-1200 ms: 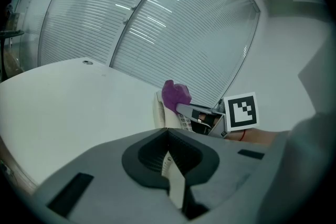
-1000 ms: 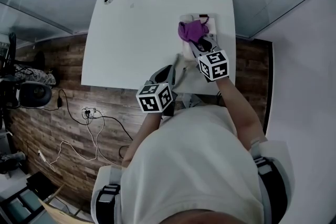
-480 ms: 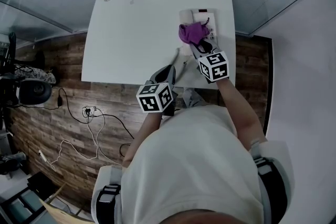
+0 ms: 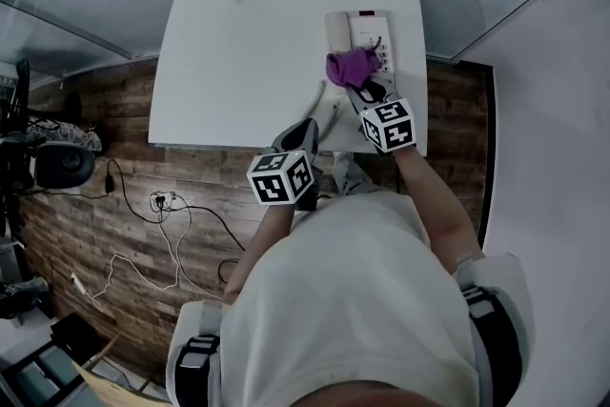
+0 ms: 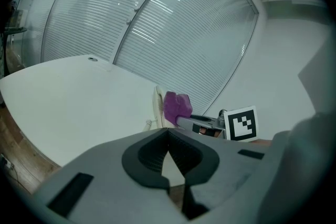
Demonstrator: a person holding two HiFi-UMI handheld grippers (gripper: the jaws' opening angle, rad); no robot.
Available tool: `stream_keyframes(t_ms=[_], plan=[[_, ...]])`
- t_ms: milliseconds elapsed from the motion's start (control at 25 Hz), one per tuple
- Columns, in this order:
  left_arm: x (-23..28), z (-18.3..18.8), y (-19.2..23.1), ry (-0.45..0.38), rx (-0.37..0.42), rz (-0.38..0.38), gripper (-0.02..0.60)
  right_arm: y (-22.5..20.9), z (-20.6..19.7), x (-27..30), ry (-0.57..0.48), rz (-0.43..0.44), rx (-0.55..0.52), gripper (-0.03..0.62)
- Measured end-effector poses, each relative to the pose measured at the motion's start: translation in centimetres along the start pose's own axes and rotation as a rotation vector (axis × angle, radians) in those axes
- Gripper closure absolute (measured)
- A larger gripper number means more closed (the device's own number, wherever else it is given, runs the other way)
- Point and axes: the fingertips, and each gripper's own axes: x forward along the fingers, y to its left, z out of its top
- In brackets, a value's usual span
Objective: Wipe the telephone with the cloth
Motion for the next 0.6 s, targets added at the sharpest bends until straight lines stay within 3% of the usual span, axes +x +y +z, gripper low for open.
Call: stream_keyframes(t_ms=[600], plan=[[-1.2,-1.4,-0.5,0.003,0.004,0.002,0.56,1.3,-4.6,-0.9,0.11,0.008,-0.012,0.479]])
